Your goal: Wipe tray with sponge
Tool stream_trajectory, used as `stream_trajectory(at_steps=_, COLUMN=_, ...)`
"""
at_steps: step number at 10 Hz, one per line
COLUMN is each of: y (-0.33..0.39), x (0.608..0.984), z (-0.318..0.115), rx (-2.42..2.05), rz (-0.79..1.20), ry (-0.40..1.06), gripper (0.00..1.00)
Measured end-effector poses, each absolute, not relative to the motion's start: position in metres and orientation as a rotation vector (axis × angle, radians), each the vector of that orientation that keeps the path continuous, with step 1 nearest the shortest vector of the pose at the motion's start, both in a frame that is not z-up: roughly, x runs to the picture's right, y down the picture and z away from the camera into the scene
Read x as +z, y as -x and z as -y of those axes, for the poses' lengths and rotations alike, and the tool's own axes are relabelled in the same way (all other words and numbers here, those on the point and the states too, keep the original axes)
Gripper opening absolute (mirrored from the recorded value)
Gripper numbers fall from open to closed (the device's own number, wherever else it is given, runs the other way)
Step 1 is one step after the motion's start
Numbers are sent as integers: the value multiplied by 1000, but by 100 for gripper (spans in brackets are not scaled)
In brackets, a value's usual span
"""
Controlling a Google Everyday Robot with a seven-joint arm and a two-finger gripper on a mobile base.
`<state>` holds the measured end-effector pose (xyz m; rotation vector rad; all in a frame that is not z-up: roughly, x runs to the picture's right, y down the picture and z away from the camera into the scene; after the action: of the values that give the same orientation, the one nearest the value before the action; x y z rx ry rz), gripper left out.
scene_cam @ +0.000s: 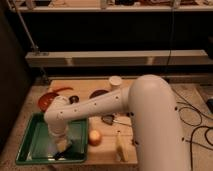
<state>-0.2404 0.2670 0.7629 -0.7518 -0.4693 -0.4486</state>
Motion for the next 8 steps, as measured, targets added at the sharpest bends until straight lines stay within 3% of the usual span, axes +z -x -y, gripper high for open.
stream_trajectory(at_steps=4, y=216, x=803, z=-224, rx=-373, rz=419, ry=752, gripper=13)
stream_trajectory(at_steps=8, y=268, x=815, z=-193, rx=-400, rz=452, ry=707, gripper=13)
